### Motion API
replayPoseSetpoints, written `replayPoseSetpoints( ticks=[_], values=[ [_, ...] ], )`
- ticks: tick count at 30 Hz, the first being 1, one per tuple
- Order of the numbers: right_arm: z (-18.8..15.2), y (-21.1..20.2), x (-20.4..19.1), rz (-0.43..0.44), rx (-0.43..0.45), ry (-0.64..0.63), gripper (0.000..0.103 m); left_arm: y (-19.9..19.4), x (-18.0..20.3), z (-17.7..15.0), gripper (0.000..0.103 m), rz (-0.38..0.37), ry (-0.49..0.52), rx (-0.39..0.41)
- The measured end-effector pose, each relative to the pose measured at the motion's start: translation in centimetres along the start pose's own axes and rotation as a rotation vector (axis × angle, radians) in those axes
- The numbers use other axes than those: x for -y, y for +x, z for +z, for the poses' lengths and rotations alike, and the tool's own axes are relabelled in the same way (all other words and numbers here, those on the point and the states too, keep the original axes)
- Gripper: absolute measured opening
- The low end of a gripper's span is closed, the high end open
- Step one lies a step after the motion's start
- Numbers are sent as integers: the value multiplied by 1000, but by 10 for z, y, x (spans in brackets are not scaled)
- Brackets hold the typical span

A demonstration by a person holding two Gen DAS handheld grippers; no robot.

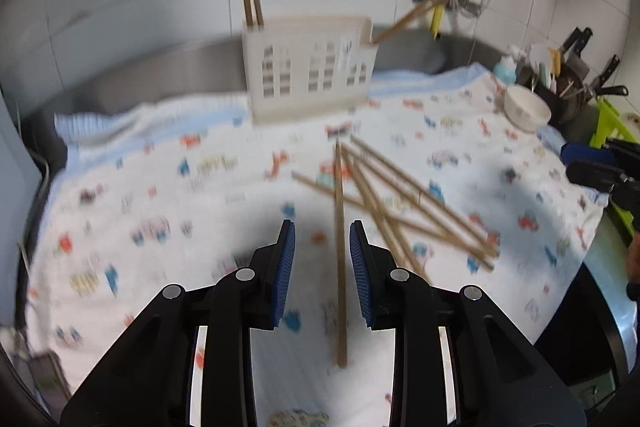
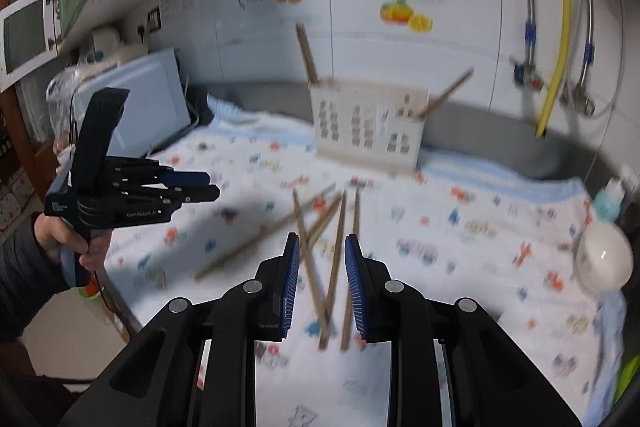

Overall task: Organize utensils
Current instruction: 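Return both tools to the pile and close each on a chopstick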

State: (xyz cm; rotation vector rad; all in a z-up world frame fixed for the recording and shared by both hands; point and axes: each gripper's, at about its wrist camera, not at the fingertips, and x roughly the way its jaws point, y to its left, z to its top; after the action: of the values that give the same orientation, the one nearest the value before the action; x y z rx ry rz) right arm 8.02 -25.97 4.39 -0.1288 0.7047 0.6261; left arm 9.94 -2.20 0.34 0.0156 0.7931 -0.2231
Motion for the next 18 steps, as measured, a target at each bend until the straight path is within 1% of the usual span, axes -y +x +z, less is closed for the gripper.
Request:
replayPoseSetpoints(
  ticks=[2, 4, 8, 12, 16, 18],
  values=[
    [-14, 13, -2, -3, -25, -4, 23, 7, 1, -13, 29, -18, -17, -23],
    [-27, 30, -4, -1, -61, -8, 23, 15, 2, -27, 34, -33, -34, -53],
    [-41, 54, -6, -9, -109, -24, 23, 29, 6, -48, 34, -21, -41, -93],
    [-48, 75, -7, -25, -140, -43, 23, 38, 8, -57, 34, 8, -34, -111],
    [-53, 90, -8, -37, -167, -61, 23, 46, 9, -59, 34, -1, -28, -125],
    [-54, 94, -7, -41, -173, -62, 19, 47, 9, -60, 33, 0, -27, -114]
  ],
)
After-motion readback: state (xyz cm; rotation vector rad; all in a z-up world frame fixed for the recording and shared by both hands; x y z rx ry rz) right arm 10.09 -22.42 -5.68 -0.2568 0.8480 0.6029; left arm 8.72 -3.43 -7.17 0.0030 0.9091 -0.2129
